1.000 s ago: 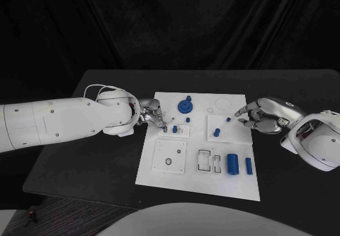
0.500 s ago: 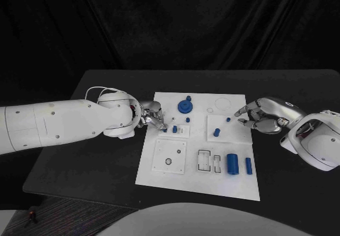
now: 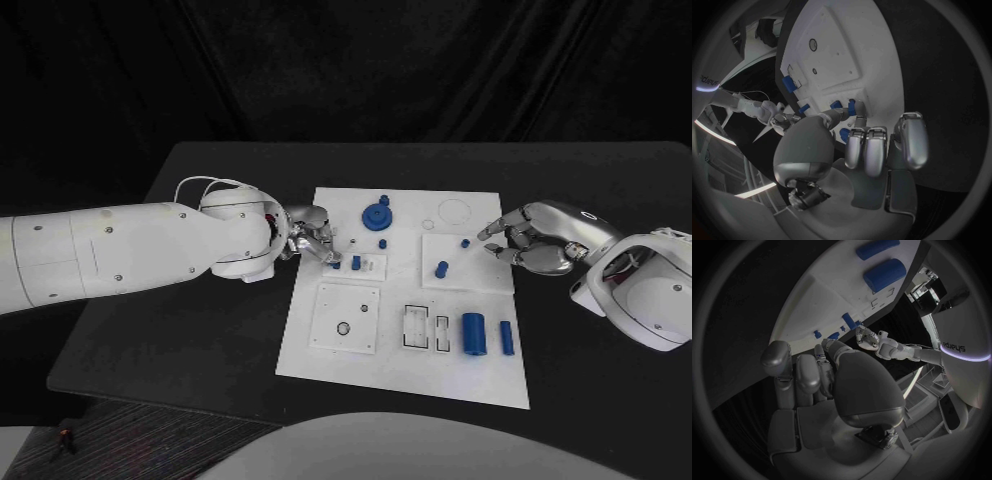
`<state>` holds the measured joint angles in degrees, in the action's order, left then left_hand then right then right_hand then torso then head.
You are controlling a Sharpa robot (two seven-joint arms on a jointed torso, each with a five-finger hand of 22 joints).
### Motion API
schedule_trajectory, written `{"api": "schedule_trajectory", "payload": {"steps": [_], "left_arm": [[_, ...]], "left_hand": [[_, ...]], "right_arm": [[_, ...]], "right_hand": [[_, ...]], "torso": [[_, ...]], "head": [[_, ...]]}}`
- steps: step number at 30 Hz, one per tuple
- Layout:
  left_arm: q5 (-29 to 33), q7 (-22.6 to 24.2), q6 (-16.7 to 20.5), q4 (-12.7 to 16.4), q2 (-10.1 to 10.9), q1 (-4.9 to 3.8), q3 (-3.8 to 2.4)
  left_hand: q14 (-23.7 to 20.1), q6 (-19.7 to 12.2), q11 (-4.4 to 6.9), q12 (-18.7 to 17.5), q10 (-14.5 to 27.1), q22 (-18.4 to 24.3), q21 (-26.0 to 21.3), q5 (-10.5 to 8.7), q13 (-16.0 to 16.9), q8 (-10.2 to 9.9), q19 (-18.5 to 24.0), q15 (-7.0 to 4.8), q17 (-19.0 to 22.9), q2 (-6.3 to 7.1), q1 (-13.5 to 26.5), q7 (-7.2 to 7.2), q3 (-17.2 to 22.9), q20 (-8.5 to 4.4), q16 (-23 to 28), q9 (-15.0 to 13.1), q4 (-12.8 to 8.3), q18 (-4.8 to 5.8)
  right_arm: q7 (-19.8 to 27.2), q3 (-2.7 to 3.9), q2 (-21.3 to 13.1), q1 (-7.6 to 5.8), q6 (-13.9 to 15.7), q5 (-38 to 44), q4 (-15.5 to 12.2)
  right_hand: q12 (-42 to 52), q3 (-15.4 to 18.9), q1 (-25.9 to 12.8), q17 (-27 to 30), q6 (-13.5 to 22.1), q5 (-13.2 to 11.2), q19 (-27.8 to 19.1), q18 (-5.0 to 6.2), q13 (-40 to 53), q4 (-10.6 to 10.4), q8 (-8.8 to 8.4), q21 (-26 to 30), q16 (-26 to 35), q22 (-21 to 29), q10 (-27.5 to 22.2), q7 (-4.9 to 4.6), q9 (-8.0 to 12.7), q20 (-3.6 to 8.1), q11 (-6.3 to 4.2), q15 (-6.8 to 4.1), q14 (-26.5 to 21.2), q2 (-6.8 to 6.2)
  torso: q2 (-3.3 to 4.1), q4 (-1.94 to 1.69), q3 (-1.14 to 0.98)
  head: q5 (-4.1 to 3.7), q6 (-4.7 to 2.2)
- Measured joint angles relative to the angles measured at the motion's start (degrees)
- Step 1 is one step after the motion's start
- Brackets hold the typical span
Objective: Assemble the parts on the task board
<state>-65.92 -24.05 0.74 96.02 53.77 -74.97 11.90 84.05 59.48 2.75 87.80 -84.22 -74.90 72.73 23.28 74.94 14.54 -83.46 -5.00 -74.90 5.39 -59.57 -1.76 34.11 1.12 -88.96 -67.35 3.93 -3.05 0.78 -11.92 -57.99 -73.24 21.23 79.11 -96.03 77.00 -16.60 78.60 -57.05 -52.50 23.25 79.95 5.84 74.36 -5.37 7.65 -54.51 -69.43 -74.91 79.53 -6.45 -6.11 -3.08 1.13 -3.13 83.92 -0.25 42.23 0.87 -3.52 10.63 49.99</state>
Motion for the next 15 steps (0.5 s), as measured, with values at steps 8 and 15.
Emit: {"api": "schedule_trajectory", "payload": {"steps": [8, 15], "left_arm": [[0.0, 0.0, -0.1, -0.1, 0.1, 0.21, 0.11], [0.0, 0.0, -0.1, -0.2, 0.0, 0.21, 0.08]], "left_hand": [[0.0, 0.2, -0.21, 0.0, 0.2, 0.0, -0.3, -12.10, 0.0, -0.3, 0.2, 0.00, 0.0, -1.62, 6.0, 0.26, -9.7, 0.21, 0.3, 0.3, 6.3, 0.00], [0.0, 0.6, -0.40, 0.0, 0.4, 0.0, -0.3, -17.99, 0.0, 0.3, 0.4, 0.00, 0.0, -3.48, 12.3, 0.03, -20.2, 0.41, 0.3, -0.5, 12.7, 0.00]], "right_arm": [[0.0, 0.00, -0.1, 0.05, 0.0, -0.1, 0.0], [0.0, 0.00, -0.1, 0.06, 0.0, -0.1, 0.0]], "right_hand": [[0.1, 0.0, 0.0, 0.0, 0.0, 0.0, 0.0, 0.00, -0.1, 0.0, 0.00, 0.0, 0.0, 0.0, 0.0, 0.00, 0.0, 0.00, 0.00, 0.00, 0.0, 0.00], [0.1, 0.0, 0.0, 0.0, 0.0, 0.0, 0.0, 0.00, -0.1, 0.0, 0.00, 0.0, 0.0, 0.0, 0.0, 0.00, 0.0, 0.00, 0.00, 0.00, 0.0, 0.00]], "torso": [[0.02, -0.01, 0.01], [0.01, -0.03, 0.00]], "head": [[-0.19, 0.00], [-0.21, 0.00]]}}
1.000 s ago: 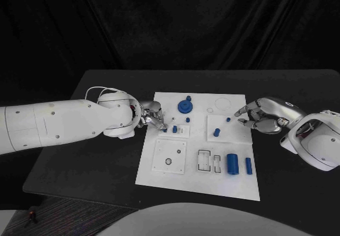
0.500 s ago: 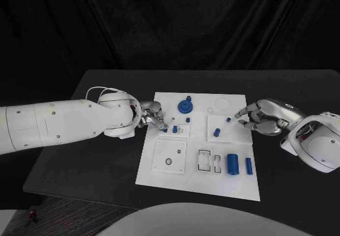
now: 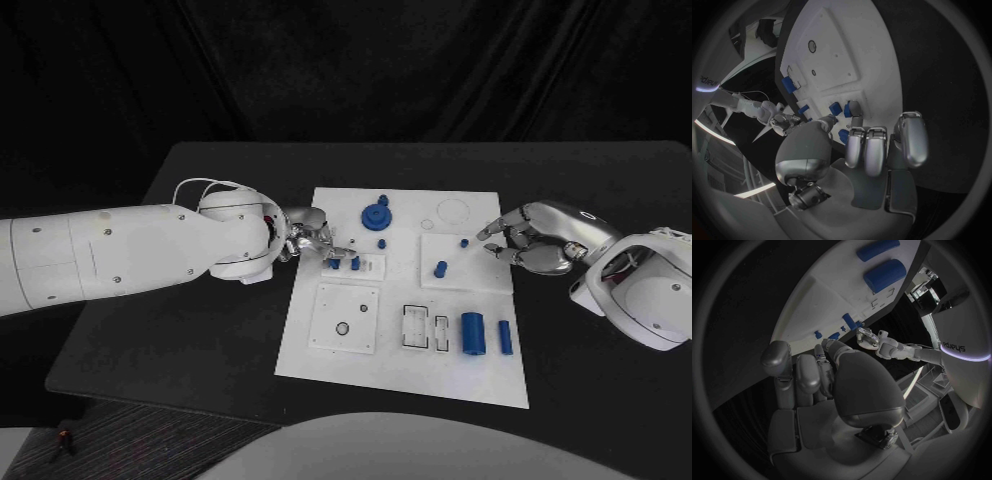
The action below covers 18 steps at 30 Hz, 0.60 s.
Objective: Assemble the parts on the task board
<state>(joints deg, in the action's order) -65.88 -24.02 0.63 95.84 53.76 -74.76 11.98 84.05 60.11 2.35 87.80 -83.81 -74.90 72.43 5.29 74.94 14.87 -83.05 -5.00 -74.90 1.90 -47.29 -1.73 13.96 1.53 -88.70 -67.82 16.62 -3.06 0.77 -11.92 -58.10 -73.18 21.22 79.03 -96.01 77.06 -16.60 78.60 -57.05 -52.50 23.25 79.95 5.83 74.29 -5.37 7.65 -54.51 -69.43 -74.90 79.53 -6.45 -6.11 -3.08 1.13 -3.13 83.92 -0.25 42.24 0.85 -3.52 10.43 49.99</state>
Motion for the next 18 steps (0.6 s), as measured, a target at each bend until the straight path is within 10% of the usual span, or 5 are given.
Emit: {"api": "schedule_trajectory", "payload": {"steps": [12, 18], "left_arm": [[0.1, -0.2, -0.3, -0.5, -0.1, 0.13, 0.07], [0.1, -0.2, -0.3, -0.6, 0.0, 0.19, 0.16]], "left_hand": [[0.0, 0.5, 0.00, 0.0, 0.0, 0.0, 0.0, -0.90, 0.0, 5.3, -0.2, 0.00, 0.0, -2.67, 2.7, 0.53, -8.3, -0.22, 0.0, -4.8, 0.2, 0.00], [-0.2, 0.0, 0.21, 0.0, -0.2, 0.0, 0.5, 0.27, 0.0, 11.6, -0.3, -0.21, 0.0, -7.79, 4.3, 1.04, -13.6, -0.32, 0.0, -7.1, 0.3, 0.01]], "right_arm": [[0.0, 0.00, 0.0, 0.01, 0.0, 0.0, 0.0], [0.0, 0.00, 0.0, 0.02, 0.0, 0.0, 0.0]], "right_hand": [[-0.1, 0.0, 0.0, 0.0, 0.0, 0.0, 0.0, 0.00, -0.1, 0.0, 0.00, 0.0, 0.0, 0.0, 0.0, 0.00, 0.0, 0.00, 0.00, 0.00, 0.0, 0.00], [-0.2, 0.0, 0.0, 0.0, 0.0, 0.0, 0.0, 0.00, -0.1, 0.0, 0.00, 0.0, 0.0, 0.0, 0.0, 0.00, 0.0, 0.00, 0.00, 0.00, 0.0, 0.00]], "torso": [[0.00, 0.01, 0.01], [0.01, 0.00, 0.01]], "head": [[0.04, 0.00], [0.09, 0.00]]}}
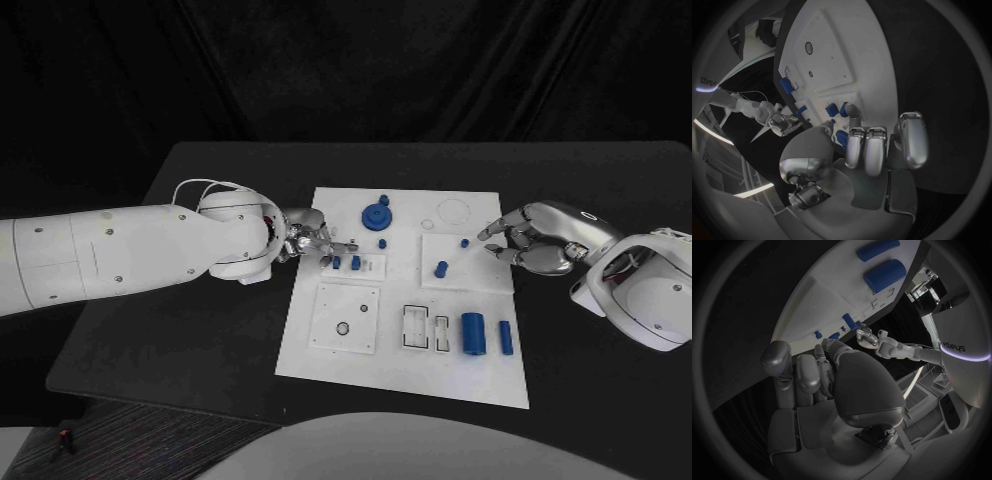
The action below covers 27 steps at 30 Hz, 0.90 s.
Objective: Assemble the parts on the task board
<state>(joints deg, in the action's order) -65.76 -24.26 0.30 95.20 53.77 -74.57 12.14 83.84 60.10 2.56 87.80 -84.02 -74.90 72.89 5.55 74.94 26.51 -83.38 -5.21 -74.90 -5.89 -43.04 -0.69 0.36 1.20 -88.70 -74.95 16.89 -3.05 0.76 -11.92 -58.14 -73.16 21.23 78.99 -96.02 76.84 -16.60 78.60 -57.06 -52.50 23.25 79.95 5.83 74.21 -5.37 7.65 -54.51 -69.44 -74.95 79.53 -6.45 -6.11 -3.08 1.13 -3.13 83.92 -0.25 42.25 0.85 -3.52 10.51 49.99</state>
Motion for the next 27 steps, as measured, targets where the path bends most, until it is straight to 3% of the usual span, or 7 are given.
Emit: {"api": "schedule_trajectory", "payload": {"steps": [2, 8, 18, 21, 23, 24, 27], "left_arm": [[0.0, 0.0, 0.0, 0.0, 0.0, 0.01, 0.02], [0.5, 0.4, 0.0, 0.1, 0.1, 0.01, 0.00], [1.9, 1.1, 0.1, 0.1, 0.3, 0.01, -0.01], [2.2, 1.5, 0.4, 0.2, 0.5, 0.02, 0.04], [2.2, 1.9, 0.9, 0.3, 0.8, 0.02, 0.06], [2.2, 2.2, 1.4, 0.5, 1.1, 0.02, 0.07], [2.1, 3.1, 2.5, 0.4, 1.5, -0.52, 0.25]], "left_hand": [[0.0, -0.3, 0.00, 0.0, 0.0, 0.0, 0.0, 1.61, 0.0, 1.1, -0.1, 0.00, 0.0, -1.31, -0.2, 0.30, -0.8, -0.09, 0.0, 0.0, 0.0, -0.01], [0.2, -2.3, 0.00, 0.0, 0.0, 0.0, 0.0, 6.85, 0.0, 0.9, -0.1, -0.21, 0.0, -4.59, -0.8, 0.17, -1.9, -0.09, 0.0, 0.0, 0.0, 0.00], [0.2, -3.1, 0.00, 0.0, 0.0, 0.0, 0.0, 9.60, 0.0, -1.2, -0.1, -0.21, 0.0, -6.19, -2.7, -0.03, -3.3, -0.09, 0.0, 0.6, -0.1, 0.00], [0.2, -3.4, 0.00, 0.0, 0.0, 0.0, 0.0, 11.66, 0.0, -2.4, -0.1, -0.21, 0.0, -5.53, -5.1, -0.09, -3.5, -0.09, 0.0, 1.7, -0.4, 0.00], [0.2, -4.0, 0.00, 0.0, 0.0, 0.0, 0.1, 12.94, 0.0, -3.1, -0.1, -0.21, 0.0, -3.64, -8.9, -0.51, -3.8, -0.09, 0.0, 2.3, -0.7, 0.00], [0.2, -4.2, 0.00, 0.2, 0.0, 0.0, 0.3, 12.56, 0.0, -3.2, -0.1, -0.21, 0.0, -2.28, -11.1, -0.36, -4.0, -0.09, -0.1, 2.6, -0.8, -0.01], [0.2, -4.2, 0.00, 0.4, 0.0, 0.0, 0.7, 10.73, 0.0, -3.2, -0.1, -0.21, 0.0, -0.76, -13.6, -0.35, -4.2, -0.09, -0.4, 2.7, -1.0, 0.00]], "right_arm": [[0.0, 0.00, 0.0, 0.00, 0.0, 0.0, 0.0], [0.0, 0.00, 0.0, 0.00, 0.0, 0.0, 0.0], [0.0, 0.00, 0.0, 0.01, 0.0, 0.0, 0.0], [0.0, 0.00, -0.1, 0.01, 0.0, 0.0, 0.0], [0.0, 0.00, -0.3, 0.01, 0.0, 0.0, -0.1], [0.0, 0.00, -0.4, 0.01, 0.0, 0.0, -0.1], [0.0, 0.00, -0.5, 0.01, 0.0, 0.0, -0.2]], "right_hand": [[0.0, -0.2, 0.0, 0.1, 0.0, 0.0, -0.1, 0.00, 0.0, 0.2, 0.00, 0.2, 0.0, 0.0, 0.0, 0.00, 0.0, -0.13, 0.00, 0.00, 0.0, 0.00], [0.0, -0.2, -0.1, 0.2, 0.0, 0.0, -0.2, 0.00, 0.0, 0.2, 0.00, 0.3, 0.0, 0.0, 0.0, 0.00, 0.1, -0.21, 0.00, 0.00, 0.0, -0.06], [0.0, -0.2, -0.1, 0.2, 0.0, 0.0, -0.2, 0.00, -0.2, 0.2, 0.00, 0.3, 0.0, 0.0, 0.0, 0.00, 0.0, -0.21, 0.00, 0.00, 0.0, -0.06], [0.0, -0.2, -0.1, 0.2, 0.0, 0.0, -0.2, 0.00, -0.2, 0.2, 0.00, 0.3, 0.0, 0.0, 0.0, 0.00, 0.0, -0.21, 0.00, 0.00, 0.0, -0.06], [0.0, -0.2, -0.1, 0.2, 0.0, 0.0, -0.2, 0.00, -0.2, 0.2, 0.00, 0.3, 0.0, 0.0, 0.0, 0.00, 0.0, -0.21, 0.00, 0.00, 0.0, -0.06], [0.0, -0.2, -0.1, 0.2, 0.0, 0.0, -0.2, 0.00, -0.2, 0.2, 0.00, 0.3, 0.0, 0.0, 0.0, 0.00, 0.0, -0.21, 0.00, 0.00, 0.0, -0.06], [0.0, -0.2, -0.1, 0.2, 0.0, 0.0, -0.2, 0.00, -0.2, 0.2, 0.00, 0.3, 0.0, 0.0, 0.0, 0.00, 0.0, -0.21, 0.00, 0.00, 0.0, -0.06]], "torso": [[0.00, -0.01, 0.00], [0.01, -0.03, 0.00], [0.01, -0.02, 0.00], [0.01, -0.02, 0.00], [0.01, -0.02, 0.00], [0.01, -0.02, 0.00], [0.00, -0.02, 0.00]], "head": [[0.05, 0.00], [0.13, 0.00], [0.13, 0.00], [0.05, 0.00], [-0.11, 0.00], [-0.21, 0.00], [-0.36, 0.00]]}}
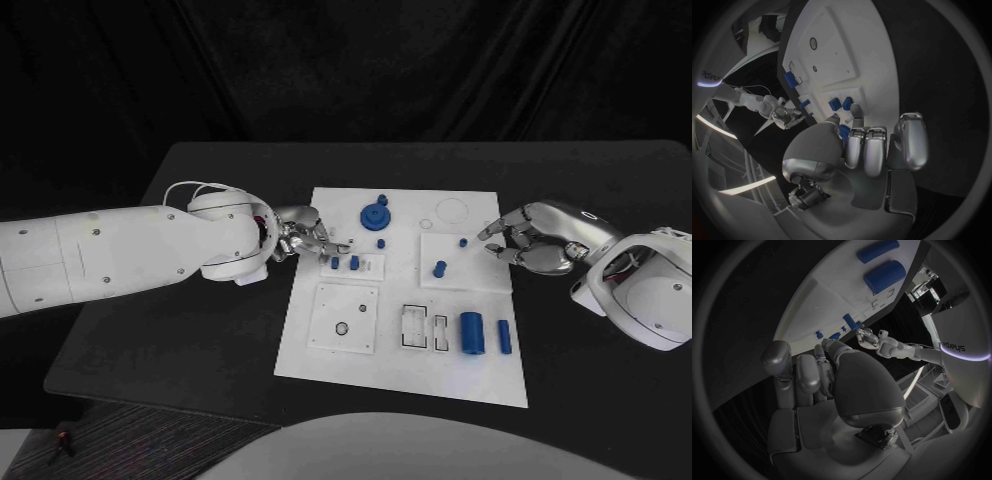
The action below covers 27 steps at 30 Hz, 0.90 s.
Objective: Assemble the parts on the task board
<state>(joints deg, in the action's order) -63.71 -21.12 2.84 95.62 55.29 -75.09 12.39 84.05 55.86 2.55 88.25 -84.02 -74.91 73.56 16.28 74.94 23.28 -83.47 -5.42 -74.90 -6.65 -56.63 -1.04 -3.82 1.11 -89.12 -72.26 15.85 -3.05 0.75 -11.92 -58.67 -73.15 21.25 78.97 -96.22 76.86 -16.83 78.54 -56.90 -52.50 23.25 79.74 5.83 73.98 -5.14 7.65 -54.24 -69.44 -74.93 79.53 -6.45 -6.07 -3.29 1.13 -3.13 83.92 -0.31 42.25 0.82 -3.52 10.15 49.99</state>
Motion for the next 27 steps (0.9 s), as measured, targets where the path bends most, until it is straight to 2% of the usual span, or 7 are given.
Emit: {"api": "schedule_trajectory", "payload": {"steps": [4, 7, 9, 13, 18, 22, 27], "left_arm": [[-0.2, 2.9, 1.8, -2.2, -0.7, -2.95, -0.11], [-0.4, 6.8, 3.0, -4.7, -2.1, -4.89, -0.27], [-0.6, 10.1, 3.6, -6.3, -3.0, -5.49, -0.27], [-2.1, 18.9, 5.0, -9.8, -4.9, -6.04, -0.20], [-7.3, 30.0, 7.8, -12.5, -6.6, -5.54, -0.22], [-13.1, 35.8, 10.0, -13.9, -7.9, -4.02, -0.20], [-20.6, 39.5, 11.7, -15.0, -9.4, -2.69, -0.14]], "left_hand": [[0.0, -2.2, -0.11, 0.2, 0.0, 0.0, 0.0, -2.11, 0.0, -0.4, 0.1, 0.06, 0.0, 1.59, -4.7, -0.51, -0.6, 0.06, 0.0, 0.1, -0.3, 0.01], [0.0, -9.2, -2.51, -3.5, 0.4, 0.0, -5.4, -2.97, 0.0, -3.8, 3.4, 2.36, 0.0, 2.17, -9.8, -3.10, -0.9, 1.63, 2.2, 2.2, -0.6, -0.39], [-2.3, -13.5, -4.62, -8.7, 5.7, 0.0, -11.4, -3.47, 0.0, -6.0, 8.1, 4.52, 0.0, 2.72, -15.4, -5.30, -0.7, 2.98, 5.3, 5.0, -1.8, -1.36], [-14.3, -17.1, -5.58, -20.0, 20.9, 0.0, -16.3, -8.23, -1.0, -6.4, 14.0, 5.99, 5.3, 2.88, -22.9, -5.91, 0.7, 4.07, 12.2, 8.5, -3.3, -2.25], [-26.5, -19.0, -6.73, -42.9, 42.2, 0.0, -17.3, -10.12, -17.1, -6.7, 17.9, 7.30, 15.0, 4.08, -28.0, -5.34, 2.5, 5.36, 19.6, 15.6, -1.2, -2.24], [-27.9, -17.4, -5.91, -55.1, 45.2, 0.0, -16.5, -10.12, -29.6, -9.9, 18.1, 6.43, 18.6, 5.55, -34.0, -4.15, 6.8, 5.65, 21.7, 25.8, -0.8, -3.15], [-19.3, -13.1, -3.86, -66.7, 42.6, 0.0, -11.1, -10.70, -46.3, -17.6, 11.5, 3.98, 18.1, 9.83, -35.6, -1.88, 11.2, 5.35, 21.2, 40.9, -0.3, -3.15]], "right_arm": [[0.0, 0.01, -0.1, 0.00, 0.0, 0.0, 0.0], [0.0, 0.01, 0.0, 0.00, 0.1, 0.0, 0.0], [0.0, 0.01, 0.0, 0.00, 0.1, 0.0, -0.1], [0.0, 0.01, 0.0, 0.00, 0.3, 0.0, -0.1], [0.1, 0.01, -0.3, 0.00, 0.6, 0.0, -0.3], [0.1, 0.00, -0.2, 0.00, 0.8, 0.0, -0.3], [0.2, 0.00, -0.1, 0.02, 0.8, 0.0, -0.2]], "right_hand": [[0.0, 0.0, 0.0, 0.0, 0.0, 0.0, 0.0, 0.00, 0.0, 0.0, 0.00, 0.0, 0.0, 0.0, 0.0, 0.00, 0.0, 0.00, 0.00, 0.00, 0.0, 0.00], [0.1, 0.0, 0.0, 0.0, 0.0, 0.0, 0.0, 0.00, 0.0, 0.0, 0.00, 0.0, 0.1, 0.0, 0.0, 0.00, 0.0, 0.00, 0.00, 0.00, 0.0, 0.00], [0.0, 0.0, 0.0, 0.1, 0.0, 0.0, 0.0, -0.01, 0.0, 0.0, 0.00, 0.0, 0.2, 0.0, 0.0, 0.00, 0.0, 0.00, 0.00, 0.00, 0.0, 0.00], [-0.1, 0.0, 0.0, 0.0, 0.0, 0.0, 0.0, 0.00, 0.0, 0.0, 0.00, 0.0, 0.2, 0.0, 0.0, 0.00, 0.0, 0.00, 0.00, 0.00, 0.0, 0.00], [-0.1, -0.1, 0.0, -0.1, 0.0, 0.1, 0.0, 0.00, 0.0, 0.1, 0.00, 0.0, 0.2, 0.0, 0.0, 0.00, 0.0, 0.00, 0.00, 0.00, 0.0, 0.00], [-0.1, -0.2, 0.0, -0.1, 0.0, 0.2, 0.0, 0.00, 0.0, 0.2, 0.00, 0.0, 0.2, 0.0, 0.0, 0.00, 0.0, 0.00, 0.00, 0.00, 0.0, 0.00], [-0.1, -0.2, 0.0, -0.1, 0.0, 0.2, 0.0, 0.00, 0.0, 0.2, 0.00, 0.0, 0.2, 0.0, 0.0, 0.00, 0.0, 0.00, 0.00, 0.00, 0.0, 0.00]], "torso": [[0.00, 0.01, 0.00], [0.00, 0.01, 0.00], [0.00, 0.01, 0.00], [0.00, 0.02, 0.03], [0.00, 0.05, 0.03], [0.04, 0.08, 0.01], [0.27, 0.12, 0.09]], "head": [[-0.14, 0.00], [-0.23, 0.00], [-0.24, 0.00], [-0.30, 0.00], [-0.83, 0.00], [-0.95, 0.00], [-0.94, 0.00]]}}
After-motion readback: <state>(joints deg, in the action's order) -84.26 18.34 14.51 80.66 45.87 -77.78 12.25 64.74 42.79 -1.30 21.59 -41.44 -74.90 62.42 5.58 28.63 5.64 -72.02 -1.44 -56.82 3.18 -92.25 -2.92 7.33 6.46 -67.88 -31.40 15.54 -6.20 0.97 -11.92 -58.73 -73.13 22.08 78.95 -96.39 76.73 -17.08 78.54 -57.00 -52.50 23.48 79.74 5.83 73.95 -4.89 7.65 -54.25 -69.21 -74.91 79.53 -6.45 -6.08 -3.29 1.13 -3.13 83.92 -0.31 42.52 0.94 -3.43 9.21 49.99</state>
